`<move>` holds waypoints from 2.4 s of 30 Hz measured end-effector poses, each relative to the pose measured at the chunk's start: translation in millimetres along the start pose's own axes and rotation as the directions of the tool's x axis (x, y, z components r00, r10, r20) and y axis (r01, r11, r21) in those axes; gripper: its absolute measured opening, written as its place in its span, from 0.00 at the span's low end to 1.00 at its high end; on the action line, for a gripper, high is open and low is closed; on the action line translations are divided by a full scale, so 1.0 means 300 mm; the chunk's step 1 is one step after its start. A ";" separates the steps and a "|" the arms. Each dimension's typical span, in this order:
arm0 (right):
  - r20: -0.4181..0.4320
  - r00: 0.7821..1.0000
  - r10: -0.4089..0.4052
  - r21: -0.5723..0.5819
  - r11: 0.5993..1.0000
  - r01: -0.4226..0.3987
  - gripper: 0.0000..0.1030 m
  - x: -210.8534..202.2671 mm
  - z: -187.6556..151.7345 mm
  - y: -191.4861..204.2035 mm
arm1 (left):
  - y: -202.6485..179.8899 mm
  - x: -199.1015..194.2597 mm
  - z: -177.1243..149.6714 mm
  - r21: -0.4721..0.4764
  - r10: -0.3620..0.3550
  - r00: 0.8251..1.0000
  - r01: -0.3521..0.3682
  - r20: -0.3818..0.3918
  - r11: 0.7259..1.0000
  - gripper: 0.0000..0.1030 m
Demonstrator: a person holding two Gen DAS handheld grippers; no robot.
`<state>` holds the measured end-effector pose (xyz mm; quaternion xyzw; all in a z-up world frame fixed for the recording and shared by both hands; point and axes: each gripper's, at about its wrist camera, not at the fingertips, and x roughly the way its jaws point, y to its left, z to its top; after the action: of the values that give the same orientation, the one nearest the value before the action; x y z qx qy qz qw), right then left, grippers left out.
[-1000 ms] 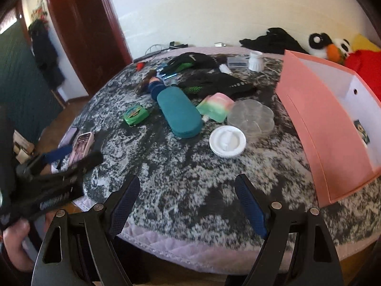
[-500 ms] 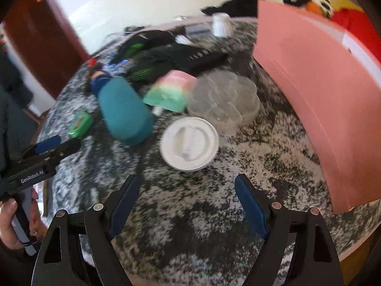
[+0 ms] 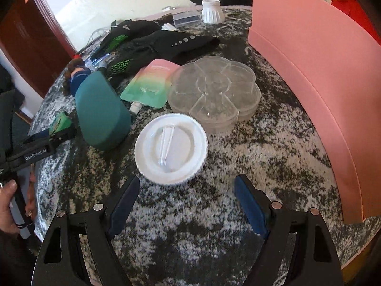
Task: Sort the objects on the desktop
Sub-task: 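Grasp the green tape measure with the left tool while the right tool grasps the white lid, then carry the tape measure and white lid with both tools into the pink box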
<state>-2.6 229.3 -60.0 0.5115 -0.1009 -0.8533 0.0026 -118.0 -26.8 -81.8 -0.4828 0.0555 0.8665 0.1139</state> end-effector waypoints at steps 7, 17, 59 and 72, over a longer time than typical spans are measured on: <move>0.041 0.998 -0.047 -0.016 0.999 0.047 0.82 0.031 0.037 0.038 | 0.029 -0.002 0.030 -0.045 -0.005 1.000 0.005 0.020 0.999 0.61; 0.092 0.996 -0.016 -0.068 0.997 0.022 0.63 0.004 0.038 0.077 | -0.032 -0.043 -0.010 -0.025 0.032 0.999 -0.032 0.014 0.999 0.60; 0.374 0.927 0.014 -0.033 0.999 -0.002 0.63 -0.822 -0.282 -0.180 | -0.605 -0.862 -0.169 0.082 -0.010 0.956 -0.015 0.294 0.997 0.59; 0.460 0.878 -0.131 0.132 0.988 0.078 0.63 -1.007 -0.199 -0.513 | -1.025 -0.881 0.003 0.279 -0.164 0.933 0.073 0.319 0.958 0.59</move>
<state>208.8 402.6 149.5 0.2953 -0.1174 -0.9433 -0.0958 92.6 232.9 147.3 -0.3096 0.1198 0.9130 0.2370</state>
